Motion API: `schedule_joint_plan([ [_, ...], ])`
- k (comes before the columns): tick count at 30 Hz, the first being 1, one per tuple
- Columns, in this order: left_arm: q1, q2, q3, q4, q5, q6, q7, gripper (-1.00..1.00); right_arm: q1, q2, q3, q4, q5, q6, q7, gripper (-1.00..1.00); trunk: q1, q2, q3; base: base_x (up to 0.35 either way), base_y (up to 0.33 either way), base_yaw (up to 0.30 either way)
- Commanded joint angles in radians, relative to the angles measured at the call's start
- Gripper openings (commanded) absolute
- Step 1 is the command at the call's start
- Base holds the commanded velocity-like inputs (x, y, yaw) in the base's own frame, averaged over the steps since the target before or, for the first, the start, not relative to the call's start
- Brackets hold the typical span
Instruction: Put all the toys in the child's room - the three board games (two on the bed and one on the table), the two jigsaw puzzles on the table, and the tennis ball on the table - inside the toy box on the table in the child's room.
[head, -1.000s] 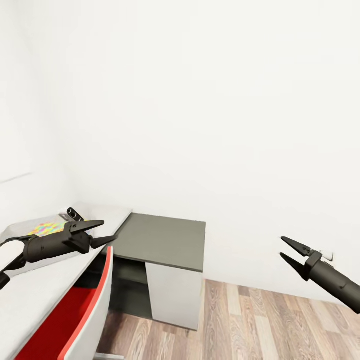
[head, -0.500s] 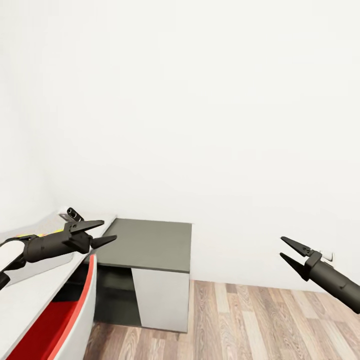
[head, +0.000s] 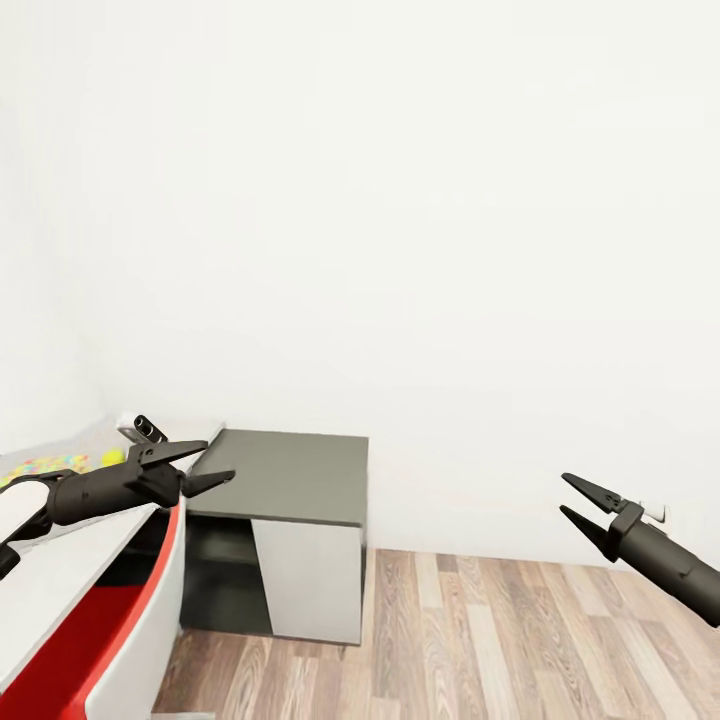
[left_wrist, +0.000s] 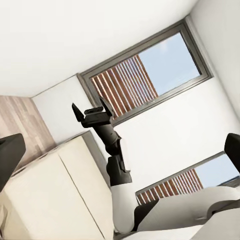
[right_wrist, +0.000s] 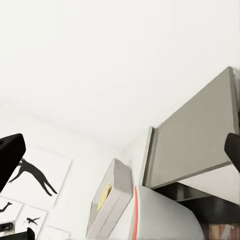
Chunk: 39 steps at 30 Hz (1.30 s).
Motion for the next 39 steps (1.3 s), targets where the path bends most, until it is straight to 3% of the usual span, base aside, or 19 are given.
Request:
schedule_joint_plan([
  [1, -0.001, 0.001, -0.003, 0.001, -0.002, 0.002, -0.006, 1.00, -0.001, 0.000, -0.001, 0.001, 0.010, 0.004, 0.010, 1.00, 0.000, -0.001, -0.001, -0.252, -0.202, 0.000],
  [8, -0.001, 0.001, -0.003, 0.001, -0.003, 0.002, -0.006, 1.00, -0.001, 0.000, -0.001, 0.003, 0.013, 0.003, 0.008, 1.00, 0.000, -0.001, -0.002, -0.234, -0.217, 0.000],
  [15, -0.001, -0.001, -0.003, 0.001, -0.003, 0.002, -0.005, 1.00, -0.001, 0.000, 0.001, 0.043, 0.120, -0.070, 0.014, 1.00, 0.000, -0.001, -0.012, -0.061, -0.127, 0.000],
  [24, -0.001, -0.001, -0.003, 0.001, -0.004, 0.002, -0.005, 1.00, -0.001, 0.000, 0.002, 0.062, 0.150, -0.088, 0.014, 1.00, 0.000, -0.001, -0.026, -0.004, -0.010, 0.000],
  [27, -0.001, -0.002, -0.004, 0.001, -0.014, 0.002, -0.001, 1.00, -0.001, 0.000, 0.030, 0.065, 0.162, -0.107, 0.005, 1.00, 0.000, -0.001, -0.031, 0.000, 0.000, 0.000],
  [29, -0.001, -0.004, -0.004, 0.001, -0.027, 0.001, 0.002, 1.00, -0.001, -0.004, 0.061, 0.067, 0.193, -0.146, -0.001, 1.00, 0.000, -0.001, -0.035, 0.000, 0.000, 0.000],
  [32, -0.001, -0.016, -0.002, 0.001, -0.081, -0.011, 0.015, 1.00, -0.002, -0.006, 0.119, 0.084, 0.327, -0.235, -0.013, 1.00, 0.000, -0.001, -0.039, 0.000, 0.000, 0.000],
  [34, -0.001, -0.043, 0.000, 0.001, -0.148, -0.020, 0.034, 1.00, -0.003, -0.002, 0.136, 0.113, 0.399, -0.264, -0.015, 1.00, 0.000, -0.001, -0.041, 0.000, 0.000, 0.000],
  [35, -0.001, -0.052, 0.001, 0.001, -0.166, -0.021, 0.041, 1.00, -0.004, -0.001, 0.139, 0.120, 0.410, -0.269, -0.015, 1.00, 0.000, -0.001, -0.041, 0.000, 0.000, 0.000],
  [39, -0.005, -0.135, 0.007, 0.001, -0.283, -0.025, 0.120, 1.00, -0.012, 0.000, 0.147, 0.167, 0.454, -0.285, -0.016, 1.00, 0.000, -0.001, -0.042, 0.000, 0.000, 0.000],
])
